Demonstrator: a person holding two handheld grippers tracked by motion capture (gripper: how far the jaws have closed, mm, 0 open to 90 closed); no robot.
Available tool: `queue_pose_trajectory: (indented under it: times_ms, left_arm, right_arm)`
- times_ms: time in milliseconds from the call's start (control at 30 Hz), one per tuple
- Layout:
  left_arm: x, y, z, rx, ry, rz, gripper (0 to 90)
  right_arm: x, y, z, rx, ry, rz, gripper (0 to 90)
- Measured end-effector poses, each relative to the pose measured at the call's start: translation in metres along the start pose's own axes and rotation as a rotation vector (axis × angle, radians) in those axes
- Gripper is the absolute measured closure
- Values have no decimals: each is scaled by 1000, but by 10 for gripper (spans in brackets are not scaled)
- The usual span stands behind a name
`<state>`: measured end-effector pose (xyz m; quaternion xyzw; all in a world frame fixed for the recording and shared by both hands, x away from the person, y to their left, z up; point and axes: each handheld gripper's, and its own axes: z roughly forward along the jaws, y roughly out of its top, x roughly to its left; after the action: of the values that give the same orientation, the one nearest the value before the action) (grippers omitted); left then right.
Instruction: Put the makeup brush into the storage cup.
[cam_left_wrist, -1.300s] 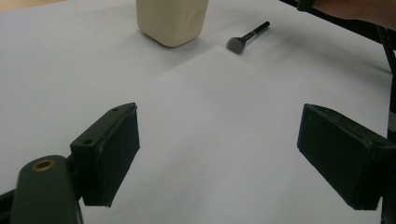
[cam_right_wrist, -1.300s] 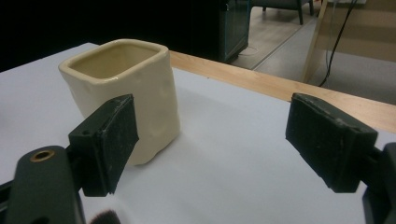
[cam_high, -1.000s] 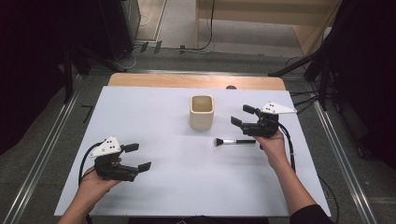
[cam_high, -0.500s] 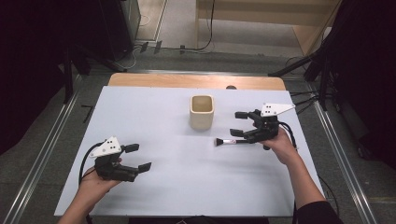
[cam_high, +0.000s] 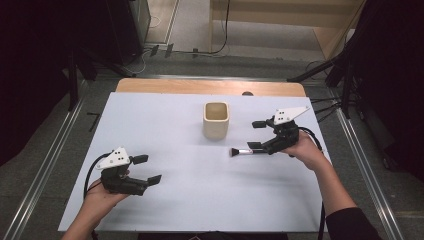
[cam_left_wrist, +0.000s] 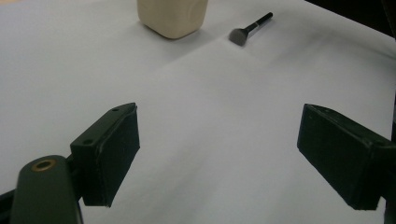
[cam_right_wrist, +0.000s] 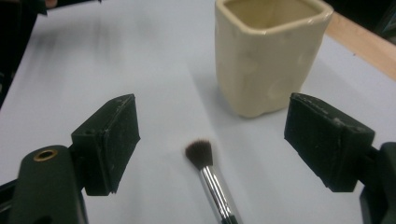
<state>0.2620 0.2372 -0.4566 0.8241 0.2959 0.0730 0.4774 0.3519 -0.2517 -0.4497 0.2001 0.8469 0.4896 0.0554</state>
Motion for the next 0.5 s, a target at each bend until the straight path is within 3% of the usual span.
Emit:
queue_pose_trajectory:
  times_ms: [67, 233, 333, 500]
  left_arm:
    - [0, 0, 0, -1, -2, -2, 140]
    - [0, 0, 0, -3, -2, 0, 140]
    - [-1, 0, 0, -1, -3, -2, 141]
    - [-2, 1, 1, 0, -9, 2, 141]
  right_arm:
    - [1, 1, 3, 50, 4, -10, 188]
    - [2, 3, 5, 104, 5, -32, 189]
    - [0, 5, 8, 173, -4, -54, 189]
    - [-4, 7, 8, 222, 17, -64, 190]
